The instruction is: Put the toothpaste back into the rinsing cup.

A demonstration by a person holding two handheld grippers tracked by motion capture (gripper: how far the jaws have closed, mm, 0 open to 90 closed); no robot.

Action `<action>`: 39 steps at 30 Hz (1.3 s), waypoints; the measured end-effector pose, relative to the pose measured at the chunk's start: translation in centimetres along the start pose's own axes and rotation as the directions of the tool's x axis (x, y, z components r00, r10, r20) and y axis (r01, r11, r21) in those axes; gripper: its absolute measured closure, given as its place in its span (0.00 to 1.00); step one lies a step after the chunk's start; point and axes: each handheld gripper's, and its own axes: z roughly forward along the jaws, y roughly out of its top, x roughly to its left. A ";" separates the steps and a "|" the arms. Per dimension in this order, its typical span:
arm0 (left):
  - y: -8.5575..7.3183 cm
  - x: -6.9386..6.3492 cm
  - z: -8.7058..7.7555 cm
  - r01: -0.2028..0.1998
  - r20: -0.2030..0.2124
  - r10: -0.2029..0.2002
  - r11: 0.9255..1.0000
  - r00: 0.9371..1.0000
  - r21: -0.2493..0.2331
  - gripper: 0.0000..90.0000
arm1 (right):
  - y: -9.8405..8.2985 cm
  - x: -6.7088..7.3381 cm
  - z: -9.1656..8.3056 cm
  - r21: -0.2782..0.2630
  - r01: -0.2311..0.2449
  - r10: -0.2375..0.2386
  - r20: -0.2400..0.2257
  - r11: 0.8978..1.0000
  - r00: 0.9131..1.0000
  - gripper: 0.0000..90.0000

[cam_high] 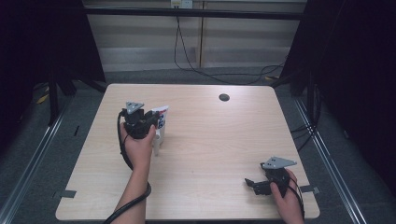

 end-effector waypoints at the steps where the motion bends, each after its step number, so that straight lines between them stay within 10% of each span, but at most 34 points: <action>1: 0.0 0.1 -0.1 0.008 -0.006 -0.008 1.000 1.000 0.009 0.78 | 0.0 0.0 0.0 0.000 0.001 -0.001 0.000 1.000 1.000 0.10; 39: -1.8 2.3 -0.9 0.021 -0.027 -0.018 0.994 0.999 0.104 0.60 | 0.0 0.0 0.0 0.001 0.000 0.000 0.000 1.000 1.000 0.10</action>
